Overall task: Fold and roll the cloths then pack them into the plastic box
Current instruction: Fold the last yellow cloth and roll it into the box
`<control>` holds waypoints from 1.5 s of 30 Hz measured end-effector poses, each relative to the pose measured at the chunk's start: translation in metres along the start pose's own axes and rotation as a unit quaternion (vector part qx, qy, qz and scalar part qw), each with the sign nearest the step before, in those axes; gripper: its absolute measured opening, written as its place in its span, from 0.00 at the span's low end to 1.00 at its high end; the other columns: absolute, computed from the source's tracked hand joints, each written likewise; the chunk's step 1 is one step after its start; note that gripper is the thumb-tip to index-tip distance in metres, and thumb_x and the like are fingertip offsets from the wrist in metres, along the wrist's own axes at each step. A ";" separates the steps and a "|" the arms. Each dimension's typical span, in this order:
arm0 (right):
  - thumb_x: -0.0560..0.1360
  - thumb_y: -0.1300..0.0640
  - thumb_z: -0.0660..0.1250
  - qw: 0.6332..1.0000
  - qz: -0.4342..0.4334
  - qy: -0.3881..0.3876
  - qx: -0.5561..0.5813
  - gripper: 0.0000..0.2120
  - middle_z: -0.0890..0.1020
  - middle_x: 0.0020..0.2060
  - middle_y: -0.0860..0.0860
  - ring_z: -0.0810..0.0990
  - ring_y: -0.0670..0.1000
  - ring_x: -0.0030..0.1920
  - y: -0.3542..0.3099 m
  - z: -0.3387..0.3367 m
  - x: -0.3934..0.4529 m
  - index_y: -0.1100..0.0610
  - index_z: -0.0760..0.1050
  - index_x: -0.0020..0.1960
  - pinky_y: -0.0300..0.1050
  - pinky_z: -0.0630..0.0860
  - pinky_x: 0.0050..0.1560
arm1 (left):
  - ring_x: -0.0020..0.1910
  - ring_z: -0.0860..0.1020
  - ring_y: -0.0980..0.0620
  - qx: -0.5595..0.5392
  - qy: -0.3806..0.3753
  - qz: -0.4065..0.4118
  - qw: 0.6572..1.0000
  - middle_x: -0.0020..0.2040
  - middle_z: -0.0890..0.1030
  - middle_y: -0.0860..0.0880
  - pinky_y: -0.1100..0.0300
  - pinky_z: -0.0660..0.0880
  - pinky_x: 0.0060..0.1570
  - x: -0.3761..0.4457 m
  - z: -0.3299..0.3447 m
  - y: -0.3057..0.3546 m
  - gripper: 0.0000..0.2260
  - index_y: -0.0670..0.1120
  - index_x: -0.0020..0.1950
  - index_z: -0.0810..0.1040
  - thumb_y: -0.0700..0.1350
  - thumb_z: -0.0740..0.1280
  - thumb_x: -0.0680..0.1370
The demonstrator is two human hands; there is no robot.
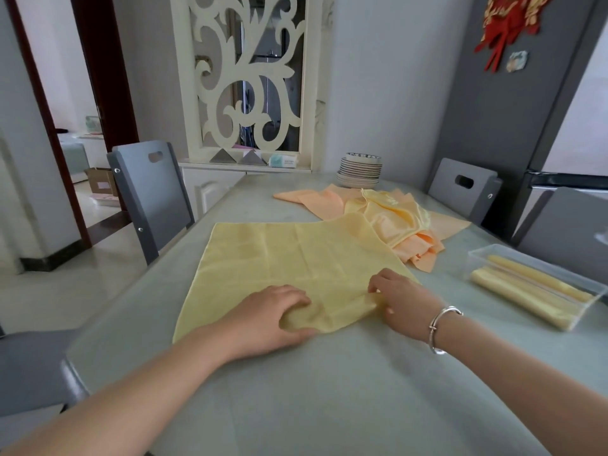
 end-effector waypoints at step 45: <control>0.76 0.54 0.61 0.967 0.210 0.112 0.094 0.05 0.77 0.45 0.52 0.75 0.56 0.49 0.057 0.026 0.096 0.55 0.71 0.45 0.45 0.69 0.41 | 0.40 0.76 0.46 -0.015 0.223 -0.347 0.911 0.39 0.78 0.47 0.53 0.72 0.38 0.028 -0.049 -0.158 0.07 0.42 0.41 0.75 0.46 0.67 0.71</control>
Point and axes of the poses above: each hand's wrist, its own x-axis towards the middle knuckle, its own z-axis out of the palm, y = z × x, the point moved 5 cm from there along x, towards the middle knuckle
